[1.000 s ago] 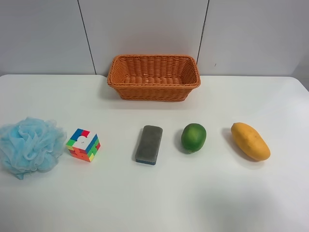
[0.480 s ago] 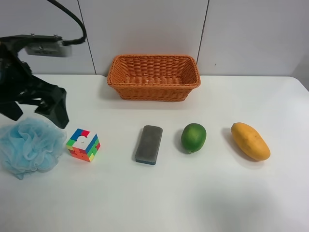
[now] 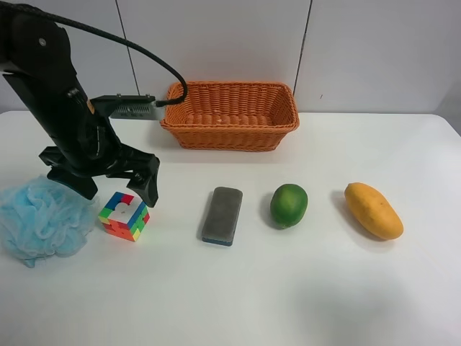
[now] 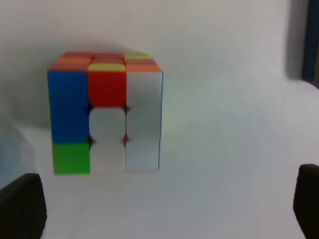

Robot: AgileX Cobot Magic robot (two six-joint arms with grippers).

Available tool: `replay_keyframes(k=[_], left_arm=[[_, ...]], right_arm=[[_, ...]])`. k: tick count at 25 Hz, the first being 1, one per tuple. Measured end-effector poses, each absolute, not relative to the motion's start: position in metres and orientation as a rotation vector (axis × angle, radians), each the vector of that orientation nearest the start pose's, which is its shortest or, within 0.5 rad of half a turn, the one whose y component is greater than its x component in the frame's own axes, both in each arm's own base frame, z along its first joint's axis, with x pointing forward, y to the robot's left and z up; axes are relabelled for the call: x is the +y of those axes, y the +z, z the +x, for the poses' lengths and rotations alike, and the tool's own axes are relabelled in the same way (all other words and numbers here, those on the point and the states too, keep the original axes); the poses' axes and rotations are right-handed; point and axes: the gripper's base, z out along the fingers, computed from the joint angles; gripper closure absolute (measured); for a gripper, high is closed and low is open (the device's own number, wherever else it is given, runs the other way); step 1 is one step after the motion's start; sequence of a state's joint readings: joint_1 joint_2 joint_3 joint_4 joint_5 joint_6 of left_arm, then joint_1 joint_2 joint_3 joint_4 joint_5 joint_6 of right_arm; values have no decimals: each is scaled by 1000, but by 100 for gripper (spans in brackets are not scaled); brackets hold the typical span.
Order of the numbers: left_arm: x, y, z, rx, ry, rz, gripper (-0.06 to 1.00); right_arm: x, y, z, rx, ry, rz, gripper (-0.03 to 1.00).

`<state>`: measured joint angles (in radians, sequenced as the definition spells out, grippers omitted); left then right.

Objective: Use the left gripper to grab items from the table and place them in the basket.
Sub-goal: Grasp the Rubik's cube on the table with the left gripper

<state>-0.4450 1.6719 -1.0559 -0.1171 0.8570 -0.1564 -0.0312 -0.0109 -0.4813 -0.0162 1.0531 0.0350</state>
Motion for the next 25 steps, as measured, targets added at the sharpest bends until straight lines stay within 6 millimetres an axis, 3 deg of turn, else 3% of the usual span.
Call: replay_keyframes(k=[12, 25], left_arm=[[-141, 167, 294, 2962, -85, 430, -5], [-145, 125, 302, 3023, -59, 428, -5]], right_arm=[[-1, 273, -4, 2043, -17, 68, -3], [-1, 273, -4, 2043, -17, 68, -3]])
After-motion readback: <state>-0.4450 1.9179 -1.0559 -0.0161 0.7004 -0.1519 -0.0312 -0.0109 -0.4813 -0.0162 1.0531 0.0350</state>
